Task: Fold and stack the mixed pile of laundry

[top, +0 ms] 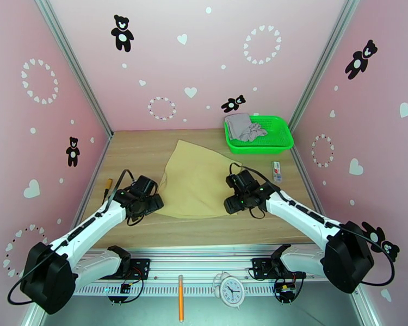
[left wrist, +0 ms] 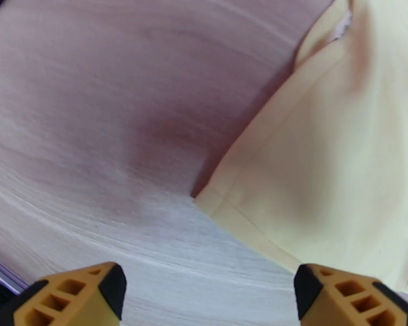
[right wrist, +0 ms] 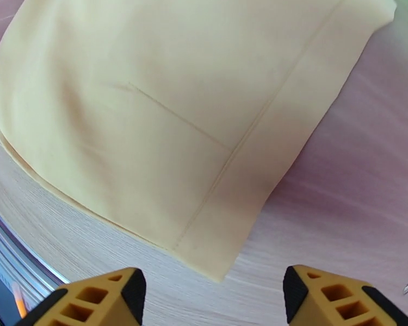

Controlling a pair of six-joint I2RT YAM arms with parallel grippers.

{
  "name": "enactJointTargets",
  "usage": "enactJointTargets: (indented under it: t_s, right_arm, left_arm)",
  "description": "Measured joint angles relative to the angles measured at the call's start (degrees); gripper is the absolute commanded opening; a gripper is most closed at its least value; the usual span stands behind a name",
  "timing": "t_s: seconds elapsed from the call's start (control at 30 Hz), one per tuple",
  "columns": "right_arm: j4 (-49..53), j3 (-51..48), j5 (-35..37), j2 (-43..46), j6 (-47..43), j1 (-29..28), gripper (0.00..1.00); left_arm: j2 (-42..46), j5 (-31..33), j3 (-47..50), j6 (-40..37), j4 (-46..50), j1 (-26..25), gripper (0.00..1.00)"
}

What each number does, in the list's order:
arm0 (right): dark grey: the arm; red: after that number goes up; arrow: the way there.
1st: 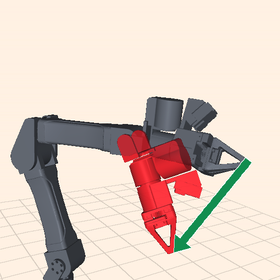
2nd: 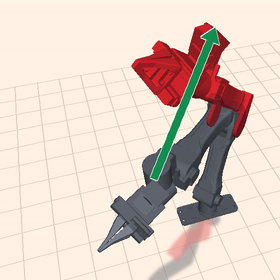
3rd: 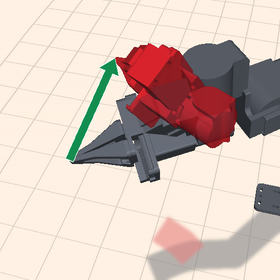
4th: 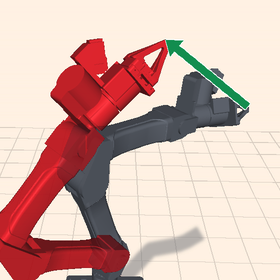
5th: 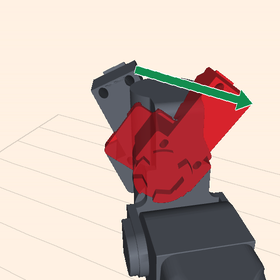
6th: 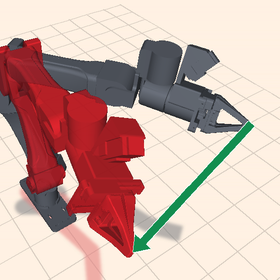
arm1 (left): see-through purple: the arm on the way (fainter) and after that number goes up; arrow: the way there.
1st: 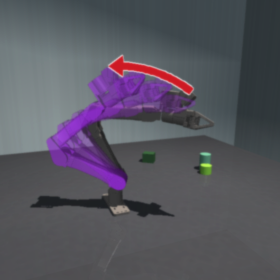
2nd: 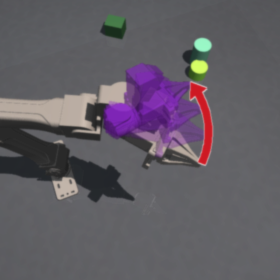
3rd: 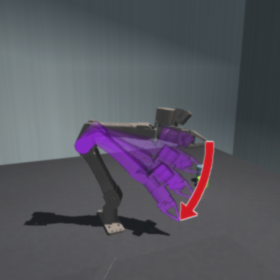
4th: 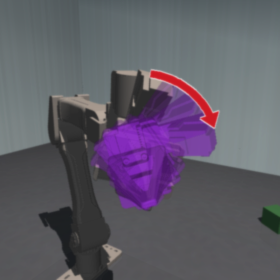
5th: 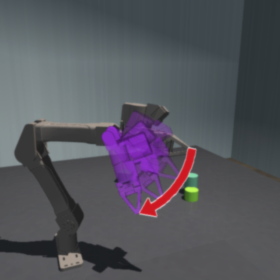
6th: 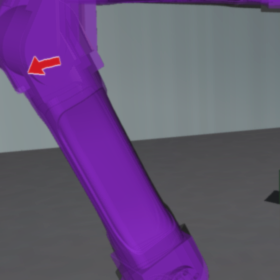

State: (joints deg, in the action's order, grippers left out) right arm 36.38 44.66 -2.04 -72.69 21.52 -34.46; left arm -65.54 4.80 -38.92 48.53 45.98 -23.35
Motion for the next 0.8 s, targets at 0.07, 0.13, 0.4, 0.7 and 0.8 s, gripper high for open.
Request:
enactJointTargets:
  t_s: [0.07, 0.13, 0.4, 0.7, 0.8]
  right_arm:
    - [-1.05, -1.84, 0.00, 0.00, 2.40, -0.09, 0.61]
    - [-1.88, -3.30, 0.17, 0.00, 4.48, -0.09, 0.60]
    - [-5.88, -5.40, 1.07, -0.92, 10.38, -0.09, 0.50]
    - [-9.70, -8.76, 0.24, -3.85, 14.40, -0.09, 0.32]
    - [-9.75, -10.10, -0.48, -3.82, 14.84, -0.09, 0.32]
  left_arm:
    - [-0.63, -0.33, 0.83, 0.55, -1.88, 1.22, 0.85]
    - [-1.73, -0.57, 1.33, 0.85, -3.98, 2.45, 0.85]
    - [-9.44, -1.88, 2.21, 1.86, -13.25, 3.37, 0.67]
    - [-12.17, -1.99, 4.52, 1.99, -16.87, 3.82, 0.13]
    - [-10.05, -1.75, 6.40, 2.38, -18.21, 3.82, 0.05]
